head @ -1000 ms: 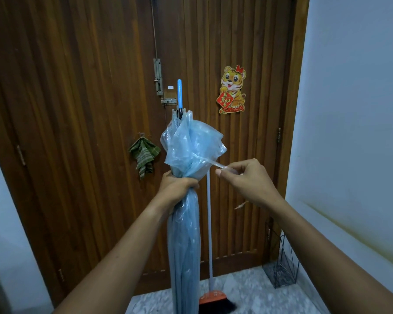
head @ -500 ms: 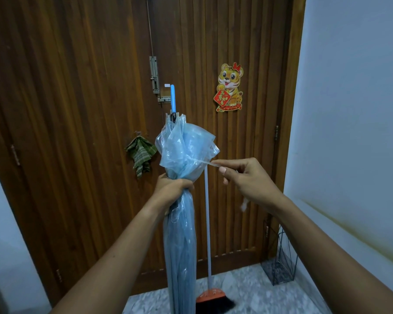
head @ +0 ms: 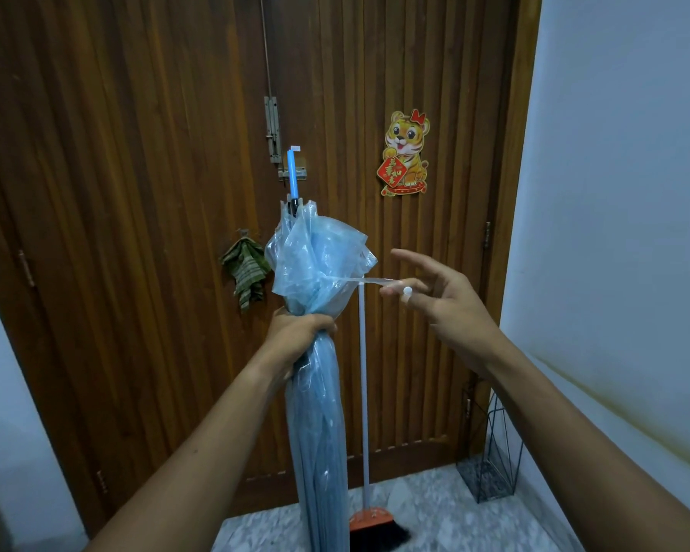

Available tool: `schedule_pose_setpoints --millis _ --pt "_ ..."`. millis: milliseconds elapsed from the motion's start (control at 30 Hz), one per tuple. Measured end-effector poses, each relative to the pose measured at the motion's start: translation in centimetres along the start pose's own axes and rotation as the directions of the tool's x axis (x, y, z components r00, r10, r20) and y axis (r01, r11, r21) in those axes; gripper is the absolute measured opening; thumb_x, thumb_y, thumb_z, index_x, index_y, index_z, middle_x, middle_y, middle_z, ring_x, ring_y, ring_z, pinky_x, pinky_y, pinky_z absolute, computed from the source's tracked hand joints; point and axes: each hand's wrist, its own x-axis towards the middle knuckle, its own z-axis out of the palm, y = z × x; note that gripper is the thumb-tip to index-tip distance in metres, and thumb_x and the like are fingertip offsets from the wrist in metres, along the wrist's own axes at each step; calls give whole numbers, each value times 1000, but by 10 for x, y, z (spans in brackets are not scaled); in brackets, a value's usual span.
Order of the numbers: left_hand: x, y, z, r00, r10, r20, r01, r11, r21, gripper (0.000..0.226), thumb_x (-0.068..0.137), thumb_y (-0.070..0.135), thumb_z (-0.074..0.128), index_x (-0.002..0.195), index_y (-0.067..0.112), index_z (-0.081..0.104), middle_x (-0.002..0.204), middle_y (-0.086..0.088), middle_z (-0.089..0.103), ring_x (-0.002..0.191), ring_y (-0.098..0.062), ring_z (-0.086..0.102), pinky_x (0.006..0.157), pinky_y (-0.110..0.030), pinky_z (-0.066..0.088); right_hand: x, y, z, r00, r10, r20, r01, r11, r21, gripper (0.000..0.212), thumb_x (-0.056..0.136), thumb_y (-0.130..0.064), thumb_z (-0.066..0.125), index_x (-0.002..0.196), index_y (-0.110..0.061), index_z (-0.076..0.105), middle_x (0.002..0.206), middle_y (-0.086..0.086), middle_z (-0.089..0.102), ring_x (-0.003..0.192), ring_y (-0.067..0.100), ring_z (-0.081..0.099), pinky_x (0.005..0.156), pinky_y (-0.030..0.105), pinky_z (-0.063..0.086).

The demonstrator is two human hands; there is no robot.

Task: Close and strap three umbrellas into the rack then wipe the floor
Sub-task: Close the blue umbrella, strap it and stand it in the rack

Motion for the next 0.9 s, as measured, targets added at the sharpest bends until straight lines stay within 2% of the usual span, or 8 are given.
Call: schedule_pose_setpoints --millis 100,233,267,333,400,500,667,900 --pt "3 -3 -1 1000 -23 -4 23 1000 -18 19 72 1 75 91 3 70 72 -6 68 55 -14 66 47 -22 51 -1 2 -1 1000 2 1 -2 1000 -5 51 99 -4 57 144 -27 48 103 -1 79 113 39 67 102 35 49" --pt "6 -4 0 999 -45 -5 45 999 -31 23 70 3 76 92 3 71 72 -6 69 62 -18 66 49 -24 51 -4 0 -1 1000 7 -29 -8 1000 -25 43 96 -6 63 136 -21 57 100 -2 80 110 5 70 112 34 41" --pt "6 -4 0 999 -44 -1 44 999 -29 23 70 3 76 93 4 70 73 -6 69 62 -18 66 49 -24 51 -5 -1 -1 999 5 -41 -6 999 -39 37 96 -7 64 131 -18 63 100 -3 80 106 2 71 107 31 48" --pt "5 -5 0 999 -37 5 37 999 -20 22 72 3 76 93 4 70 73 -5 68 61 -17 66 46 -21 50 -4 1 -1 998 18 -63 -22 998 -55 25 95 -8 65 118 -15 72 98 -3 79 90 4 74 84 26 61" --pt "5 -7 0 1000 -28 11 28 1000 -13 22 73 2 75 94 4 69 74 -5 68 61 -16 66 46 -20 50 -3 5 0 995 40 -89 -50 992 -119 18 93 -12 69 109 -16 76 95 -4 79 82 6 73 69 23 60" --pt "6 -9 0 1000 -2 15 2 1000 -9 28 73 2 76 100 4 68 81 -8 70 65 -17 69 48 -22 51 2 8 1 990 32 -140 -68 963 -260 12 91 -17 73 101 -20 79 93 -7 77 92 6 72 81 23 57" --pt "11 -17 1 994 92 -64 -90 995 31 37 72 -1 76 107 10 67 95 -6 73 82 -20 71 57 -24 55 8 -4 1 973 -47 -226 -21 957 -289 6 87 -21 77 92 -20 80 88 -8 76 92 4 71 84 25 57" --pt "18 -24 0 966 145 -214 -84 960 268 38 70 14 75 101 31 60 88 17 64 81 -9 62 64 -25 48 1 -23 13 988 -109 -111 70 950 -306 7 85 -22 79 88 -16 79 86 -8 77 88 1 72 80 20 57"
